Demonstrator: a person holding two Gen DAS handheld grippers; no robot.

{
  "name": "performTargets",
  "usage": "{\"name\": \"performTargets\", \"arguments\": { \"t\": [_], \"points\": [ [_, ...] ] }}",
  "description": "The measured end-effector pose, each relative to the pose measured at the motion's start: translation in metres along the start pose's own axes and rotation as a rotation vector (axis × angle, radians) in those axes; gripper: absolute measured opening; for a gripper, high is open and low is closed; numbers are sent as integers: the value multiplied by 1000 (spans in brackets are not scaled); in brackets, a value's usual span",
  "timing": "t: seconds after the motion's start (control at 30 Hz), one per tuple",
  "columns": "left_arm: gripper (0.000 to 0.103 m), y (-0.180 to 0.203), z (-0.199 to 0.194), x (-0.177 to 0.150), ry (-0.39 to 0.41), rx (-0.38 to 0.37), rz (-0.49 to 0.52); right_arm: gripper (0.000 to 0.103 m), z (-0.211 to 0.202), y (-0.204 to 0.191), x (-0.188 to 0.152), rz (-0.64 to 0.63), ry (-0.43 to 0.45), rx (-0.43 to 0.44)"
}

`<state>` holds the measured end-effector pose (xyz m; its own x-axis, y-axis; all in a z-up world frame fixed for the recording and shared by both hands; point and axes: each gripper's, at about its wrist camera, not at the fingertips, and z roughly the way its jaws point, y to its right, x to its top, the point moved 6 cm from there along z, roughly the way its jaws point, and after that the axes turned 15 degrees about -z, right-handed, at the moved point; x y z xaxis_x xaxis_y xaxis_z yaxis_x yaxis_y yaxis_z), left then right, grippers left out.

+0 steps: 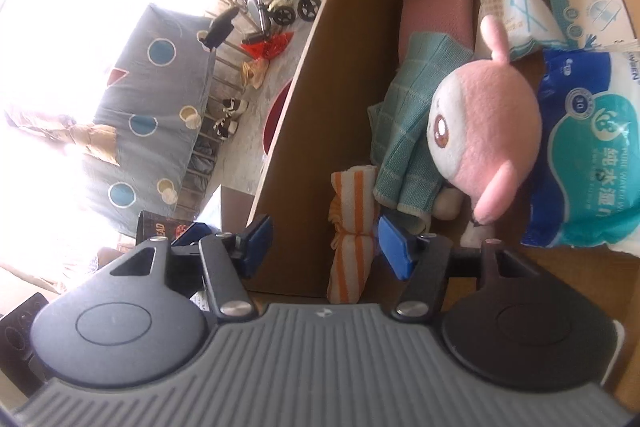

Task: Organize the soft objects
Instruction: 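Reach the left gripper to the gold tissue pack and grasp it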

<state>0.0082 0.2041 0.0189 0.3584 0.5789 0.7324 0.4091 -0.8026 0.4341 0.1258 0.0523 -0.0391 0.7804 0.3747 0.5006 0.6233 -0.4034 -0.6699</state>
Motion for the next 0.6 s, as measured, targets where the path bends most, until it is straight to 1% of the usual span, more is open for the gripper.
{"name": "performTargets", "arguments": {
  "t": [0.1,0.23,0.4,0.5,0.6],
  "points": [
    [70,28,7,-9,-31,-67,35,61,-43,7,-6,-10,102,-27],
    [73,71,14,-28,-62,-168,94,64,-112,22,-27,-19,248,-122],
    [73,135,24,-65,-136,-298,196,65,-190,47,-62,19,398,-285],
    [73,165,32,-87,-176,-352,239,66,-236,71,-94,64,476,-397],
    [73,187,41,-108,-213,-381,272,67,-267,93,-124,116,521,-500]
  ]
}}
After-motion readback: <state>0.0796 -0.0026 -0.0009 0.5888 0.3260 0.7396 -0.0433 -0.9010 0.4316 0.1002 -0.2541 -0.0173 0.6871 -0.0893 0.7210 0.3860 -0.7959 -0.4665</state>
